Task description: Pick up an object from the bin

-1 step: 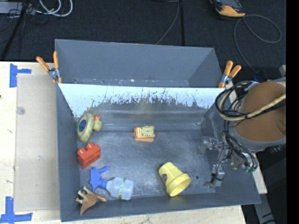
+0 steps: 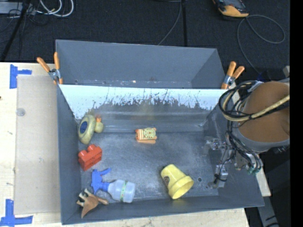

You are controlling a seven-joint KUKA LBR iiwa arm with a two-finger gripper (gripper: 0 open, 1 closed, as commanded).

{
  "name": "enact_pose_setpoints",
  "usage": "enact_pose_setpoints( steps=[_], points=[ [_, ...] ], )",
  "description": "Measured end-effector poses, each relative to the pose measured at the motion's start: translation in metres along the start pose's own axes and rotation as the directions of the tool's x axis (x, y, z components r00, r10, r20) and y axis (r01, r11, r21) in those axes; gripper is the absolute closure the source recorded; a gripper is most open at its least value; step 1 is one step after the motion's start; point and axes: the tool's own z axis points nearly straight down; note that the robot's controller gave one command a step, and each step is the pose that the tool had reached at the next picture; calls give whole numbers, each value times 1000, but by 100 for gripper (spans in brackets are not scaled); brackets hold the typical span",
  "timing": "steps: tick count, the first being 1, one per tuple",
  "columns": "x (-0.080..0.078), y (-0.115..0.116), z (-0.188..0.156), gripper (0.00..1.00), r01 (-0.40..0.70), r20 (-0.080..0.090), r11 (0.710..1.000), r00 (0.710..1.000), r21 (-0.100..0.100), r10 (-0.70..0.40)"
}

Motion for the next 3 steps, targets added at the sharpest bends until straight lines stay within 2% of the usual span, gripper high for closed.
enact_pose_setpoints(
  steps=[1,2,3],
  points=[
    [8,32,37,0,-26,-2,1000,1000,0,26],
    [13,53,65,0,76,-9,997,997,-3,-76],
    [-1,65,96,0,274,4,962,962,1,-274]
  ],
)
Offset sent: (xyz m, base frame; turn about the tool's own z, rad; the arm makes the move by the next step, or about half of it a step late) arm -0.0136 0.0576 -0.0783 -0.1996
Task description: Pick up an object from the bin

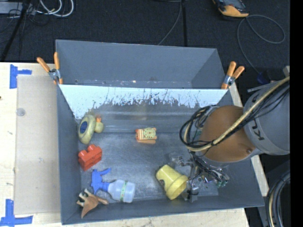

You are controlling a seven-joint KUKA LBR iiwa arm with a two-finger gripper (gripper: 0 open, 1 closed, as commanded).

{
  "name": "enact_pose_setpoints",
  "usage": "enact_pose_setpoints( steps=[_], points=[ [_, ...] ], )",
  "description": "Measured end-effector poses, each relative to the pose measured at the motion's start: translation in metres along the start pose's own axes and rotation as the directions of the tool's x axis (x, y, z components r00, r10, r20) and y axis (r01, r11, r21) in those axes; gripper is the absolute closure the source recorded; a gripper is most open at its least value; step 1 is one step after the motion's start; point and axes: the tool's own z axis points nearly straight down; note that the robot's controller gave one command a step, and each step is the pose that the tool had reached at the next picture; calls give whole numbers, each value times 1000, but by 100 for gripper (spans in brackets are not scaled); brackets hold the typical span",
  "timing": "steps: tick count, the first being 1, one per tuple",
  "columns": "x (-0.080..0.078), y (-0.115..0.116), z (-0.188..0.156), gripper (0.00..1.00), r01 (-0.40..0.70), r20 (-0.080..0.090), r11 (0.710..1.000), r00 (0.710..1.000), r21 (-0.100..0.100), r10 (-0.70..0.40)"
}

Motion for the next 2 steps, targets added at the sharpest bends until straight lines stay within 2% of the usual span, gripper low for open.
enact_pose_setpoints(
  steps=[1,2],
  points=[
    [-18,23,6,100,442,1,897,897,-5,-442],
    [-18,23,6,100,443,1,897,897,-5,-443]
  ],
)
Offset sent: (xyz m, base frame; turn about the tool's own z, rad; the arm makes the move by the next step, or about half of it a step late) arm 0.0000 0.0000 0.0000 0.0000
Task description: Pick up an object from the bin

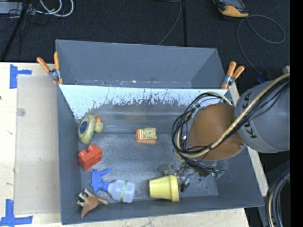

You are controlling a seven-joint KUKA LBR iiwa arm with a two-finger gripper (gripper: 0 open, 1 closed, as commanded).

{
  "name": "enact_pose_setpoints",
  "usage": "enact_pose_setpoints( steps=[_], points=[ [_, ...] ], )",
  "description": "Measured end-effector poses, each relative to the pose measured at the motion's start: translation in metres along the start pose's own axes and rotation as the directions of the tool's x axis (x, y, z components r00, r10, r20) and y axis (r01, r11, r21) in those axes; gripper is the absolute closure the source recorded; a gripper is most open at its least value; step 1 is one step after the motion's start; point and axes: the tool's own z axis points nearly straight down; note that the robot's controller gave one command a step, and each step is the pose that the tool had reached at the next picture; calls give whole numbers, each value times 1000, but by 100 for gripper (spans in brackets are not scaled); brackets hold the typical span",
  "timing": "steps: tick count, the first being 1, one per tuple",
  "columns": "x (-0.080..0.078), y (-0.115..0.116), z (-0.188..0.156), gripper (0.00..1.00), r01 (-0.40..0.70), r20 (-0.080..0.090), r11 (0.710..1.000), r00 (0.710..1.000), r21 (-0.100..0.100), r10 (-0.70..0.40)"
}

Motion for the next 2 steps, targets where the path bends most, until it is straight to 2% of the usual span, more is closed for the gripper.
enact_pose_setpoints(
  steps=[1,2],
  points=[
    [4,1,-26,100,34,-6,999,999,-7,-34],
    [0,-2,-47,100,3,0,1000,1000,-2,-3]
  ],
)
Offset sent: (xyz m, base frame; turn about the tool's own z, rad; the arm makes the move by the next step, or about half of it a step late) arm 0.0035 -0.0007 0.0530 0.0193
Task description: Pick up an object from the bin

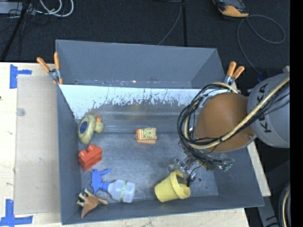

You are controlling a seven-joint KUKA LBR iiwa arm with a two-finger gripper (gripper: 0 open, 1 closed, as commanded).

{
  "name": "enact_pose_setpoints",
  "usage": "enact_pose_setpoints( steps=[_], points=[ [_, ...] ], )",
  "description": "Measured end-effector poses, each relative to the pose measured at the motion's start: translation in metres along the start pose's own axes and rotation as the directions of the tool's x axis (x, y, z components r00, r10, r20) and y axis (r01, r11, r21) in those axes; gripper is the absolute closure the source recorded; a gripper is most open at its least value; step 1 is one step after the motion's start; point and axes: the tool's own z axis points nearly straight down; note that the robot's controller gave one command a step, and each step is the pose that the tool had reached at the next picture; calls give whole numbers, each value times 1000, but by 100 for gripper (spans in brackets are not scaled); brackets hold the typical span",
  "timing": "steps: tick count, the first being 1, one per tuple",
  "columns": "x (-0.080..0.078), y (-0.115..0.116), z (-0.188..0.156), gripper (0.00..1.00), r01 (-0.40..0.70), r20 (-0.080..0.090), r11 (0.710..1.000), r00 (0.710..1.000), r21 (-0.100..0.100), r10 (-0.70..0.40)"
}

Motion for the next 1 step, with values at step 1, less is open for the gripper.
enact_pose_setpoints(
  steps=[1],
  points=[
    [-1,-1,-38,100,-24,-9,1000,1000,-9,24]
  ],
)
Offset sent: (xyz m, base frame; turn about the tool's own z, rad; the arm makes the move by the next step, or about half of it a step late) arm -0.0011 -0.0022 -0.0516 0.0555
